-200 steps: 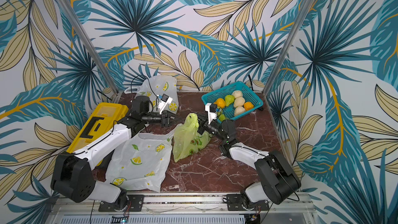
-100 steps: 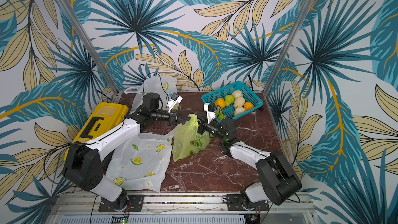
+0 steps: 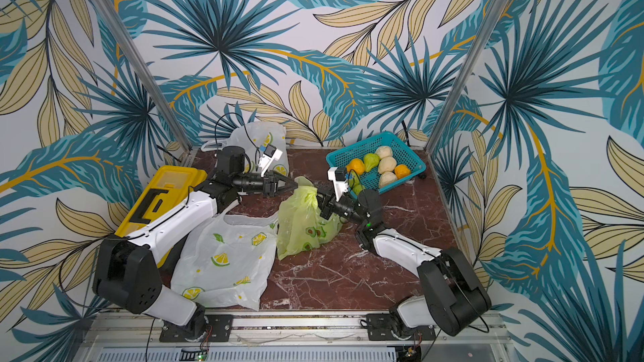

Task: Place the pears into plastic bags & tie knots
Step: Tie the plastic bag at the center of the board.

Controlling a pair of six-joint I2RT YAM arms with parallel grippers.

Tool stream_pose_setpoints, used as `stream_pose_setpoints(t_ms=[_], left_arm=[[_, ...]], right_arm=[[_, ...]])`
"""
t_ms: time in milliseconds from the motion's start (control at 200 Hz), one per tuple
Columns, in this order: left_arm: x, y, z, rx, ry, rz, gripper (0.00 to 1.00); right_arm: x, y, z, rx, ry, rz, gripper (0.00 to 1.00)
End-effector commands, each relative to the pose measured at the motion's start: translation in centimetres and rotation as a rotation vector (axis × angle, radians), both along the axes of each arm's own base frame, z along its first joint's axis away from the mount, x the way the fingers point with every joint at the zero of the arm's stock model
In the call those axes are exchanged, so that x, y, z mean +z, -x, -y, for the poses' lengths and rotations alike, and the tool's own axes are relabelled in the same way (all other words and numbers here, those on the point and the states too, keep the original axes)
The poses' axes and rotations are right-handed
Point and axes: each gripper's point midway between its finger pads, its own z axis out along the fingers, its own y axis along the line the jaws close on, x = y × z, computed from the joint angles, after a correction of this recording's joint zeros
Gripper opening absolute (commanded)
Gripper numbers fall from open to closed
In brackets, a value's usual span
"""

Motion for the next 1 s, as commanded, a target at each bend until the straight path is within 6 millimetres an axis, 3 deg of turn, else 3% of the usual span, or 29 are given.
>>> stream_pose_setpoints(t_ms=[0, 220, 340, 466, 551, 651, 851, 991], left_arm=[[-1.0, 1.0, 0.0, -0.025, -0.005, 0.003, 0.33], [-1.7, 0.7, 2.2, -0.067, -0.017, 0.004, 0.32], [-1.6, 2.1, 3.8, -0.125, -0.015, 0.029, 0.37], [-3.4, 2.7, 3.9, -0.142, -0.030, -0.008, 0.38], [-4.4, 2.6, 3.8, -0.135, -0.042, -0.029, 0.38], [-4.1, 2.5, 2.7, -0.105, -0.042, -0.022, 0.39], [-3.8, 2.3, -1.4, 0.007, -0.041, -0.020, 0.50], [-2.0, 2.2, -3.6, 0.070, -0.023, 0.020, 0.51]], right_arm=[[1.6, 0.3, -0.4, 0.038, -0.037, 0.034, 0.00], [2.4, 0.6, -1.8, 0.103, -0.083, 0.038, 0.00], [3.1, -0.6, -1.8, 0.072, -0.156, 0.049, 0.00], [4.5, -1.2, -1.6, 0.071, -0.259, 0.085, 0.00], [4.3, -1.4, -2.2, 0.106, -0.264, 0.072, 0.00], [3.5, -1.6, -2.0, 0.084, -0.250, 0.072, 0.00], [3.1, -1.5, -2.0, 0.086, -0.237, 0.053, 0.00], [3.0, -1.6, -2.2, 0.088, -0.224, 0.052, 0.00]])
